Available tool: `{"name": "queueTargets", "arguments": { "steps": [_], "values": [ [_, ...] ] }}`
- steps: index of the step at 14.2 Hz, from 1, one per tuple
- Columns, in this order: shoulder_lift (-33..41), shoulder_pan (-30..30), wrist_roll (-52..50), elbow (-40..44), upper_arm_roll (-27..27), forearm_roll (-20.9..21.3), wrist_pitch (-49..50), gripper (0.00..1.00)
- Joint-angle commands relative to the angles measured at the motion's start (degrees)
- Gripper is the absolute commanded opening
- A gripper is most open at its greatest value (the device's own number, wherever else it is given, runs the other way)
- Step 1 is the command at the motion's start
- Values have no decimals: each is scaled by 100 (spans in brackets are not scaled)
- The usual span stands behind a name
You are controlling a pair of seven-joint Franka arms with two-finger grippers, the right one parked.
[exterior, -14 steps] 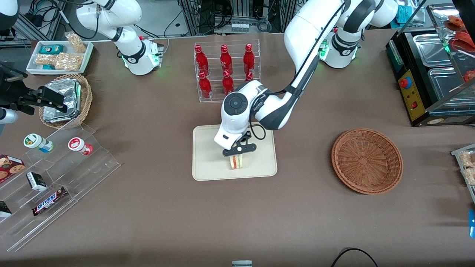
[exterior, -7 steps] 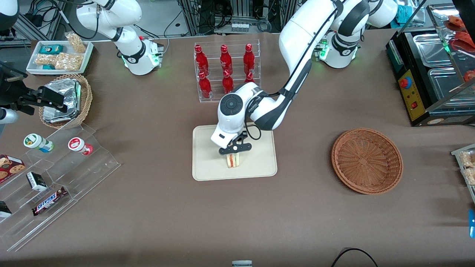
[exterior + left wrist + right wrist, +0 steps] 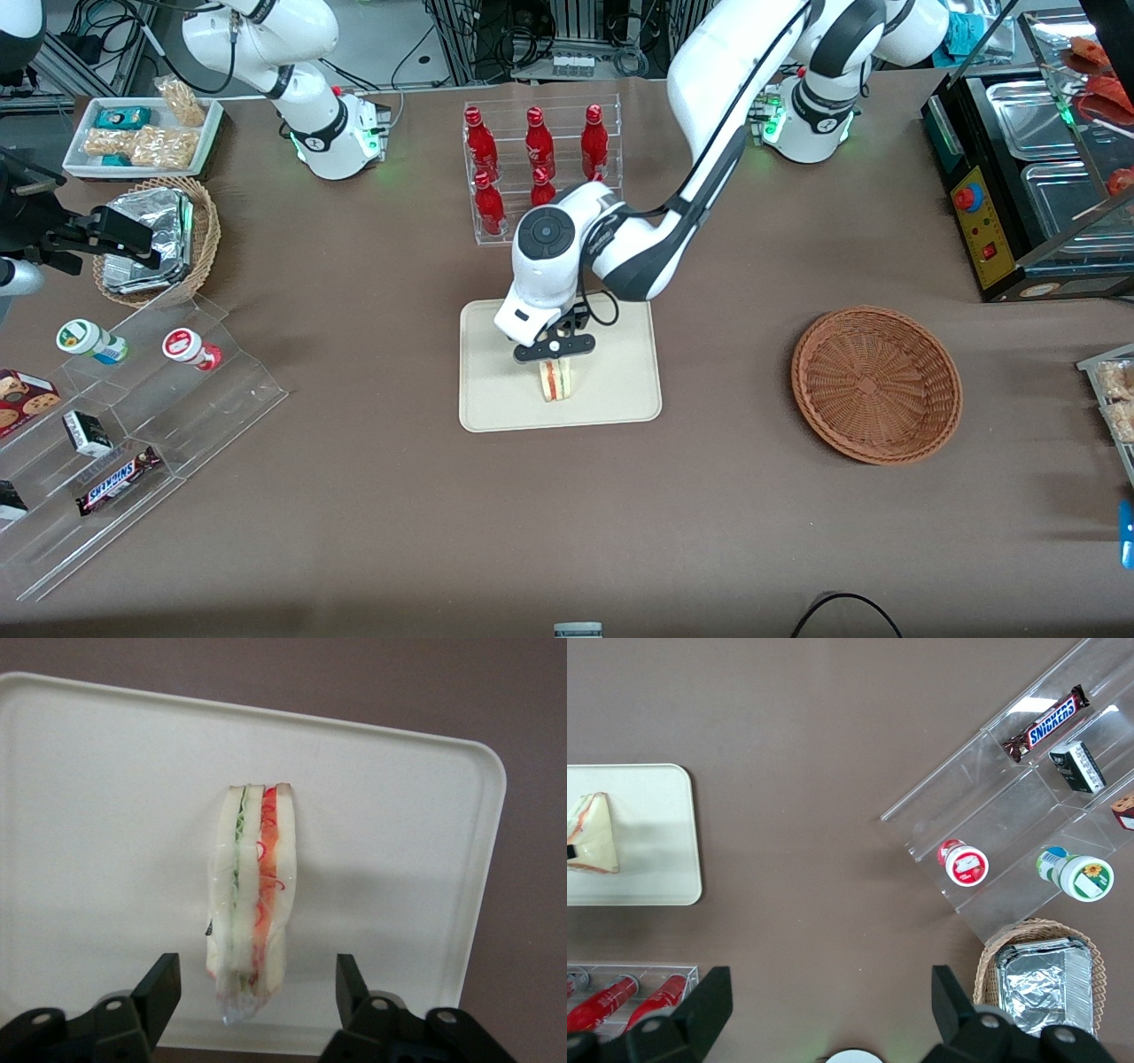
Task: Place sandwich from basket to tray
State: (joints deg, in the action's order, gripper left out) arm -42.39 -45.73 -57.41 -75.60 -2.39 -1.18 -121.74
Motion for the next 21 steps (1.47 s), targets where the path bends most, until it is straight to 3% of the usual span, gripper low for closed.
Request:
{"name": "queueTargets", "arguments": {
  "steps": [1,6,15,21],
  "values": [
    [695,-6,-61,-366,159,74,466,100],
    [1259,494,176,-569,380,65,1802,100],
    [2840,1917,2223,-2132,389,118,1829,100],
    [3465,2717,3935,-2451,389,118,2136,100]
  ]
}}
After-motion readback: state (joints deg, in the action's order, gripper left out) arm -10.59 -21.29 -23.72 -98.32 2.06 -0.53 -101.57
